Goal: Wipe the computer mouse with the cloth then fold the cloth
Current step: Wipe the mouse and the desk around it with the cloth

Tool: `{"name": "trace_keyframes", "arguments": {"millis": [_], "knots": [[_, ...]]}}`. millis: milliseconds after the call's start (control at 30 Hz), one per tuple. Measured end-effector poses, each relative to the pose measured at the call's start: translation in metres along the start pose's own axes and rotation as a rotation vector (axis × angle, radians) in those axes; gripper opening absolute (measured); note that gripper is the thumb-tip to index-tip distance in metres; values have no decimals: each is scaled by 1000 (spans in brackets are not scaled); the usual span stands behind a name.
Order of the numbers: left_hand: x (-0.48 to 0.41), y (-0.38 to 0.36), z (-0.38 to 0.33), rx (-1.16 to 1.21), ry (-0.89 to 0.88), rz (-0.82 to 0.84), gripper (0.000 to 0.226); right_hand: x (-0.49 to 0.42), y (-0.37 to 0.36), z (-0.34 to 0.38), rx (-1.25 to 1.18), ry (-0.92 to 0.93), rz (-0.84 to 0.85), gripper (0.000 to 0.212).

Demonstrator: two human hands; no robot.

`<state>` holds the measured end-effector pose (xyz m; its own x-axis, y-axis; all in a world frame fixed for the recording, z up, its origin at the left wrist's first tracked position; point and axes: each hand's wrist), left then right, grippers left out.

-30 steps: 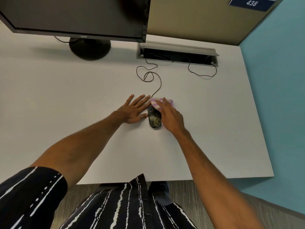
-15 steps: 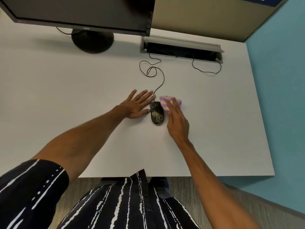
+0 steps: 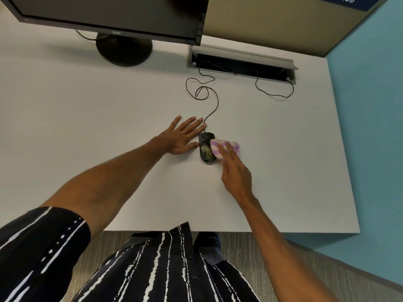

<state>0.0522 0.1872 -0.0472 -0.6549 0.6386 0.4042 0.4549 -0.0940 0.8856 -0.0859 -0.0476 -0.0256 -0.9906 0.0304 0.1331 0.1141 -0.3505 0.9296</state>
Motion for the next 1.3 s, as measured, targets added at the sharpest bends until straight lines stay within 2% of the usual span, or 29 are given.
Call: {"name": "trace_keyframes", "arguments": {"millis": [167,333,433,567,733,967,1167,1300], "knots": [[2,-1,-2,-8,12,-24,74,-16,6,9,-76,-117,-76,56],[3,-1,-5,-12,25,-29,74,-21,-4,24,18,-20,33,79],[3,0,-6,-24,31,-37,74,2,-17,22,108,33,-43,88],[4,0,-6,-21,28,-30,74,34,-23,0,115,78,-103,82],[3,0,-5,-23,28,-23,74,22,-12,-8,-55,-88,-256,68],[3,0,-10,3,45,-21,74,-4,-15,15,80,49,-53,78],[3,-1,-12,-3,59,-25,74,43,-22,-14,100,178,-76,79],[3,-1,-12,4,66,-34,73,55,-13,-31,47,128,-135,73]]}}
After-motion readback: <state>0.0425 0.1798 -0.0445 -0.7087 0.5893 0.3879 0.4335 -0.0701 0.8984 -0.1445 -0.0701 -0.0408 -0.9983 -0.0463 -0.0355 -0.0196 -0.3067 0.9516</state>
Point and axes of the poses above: each hand's wrist, its own x-axis away from the middle knuckle, its own y-axis out of the back of the hand, z = x × y, and after that the axes turned 2 degrees about -y, right-handed
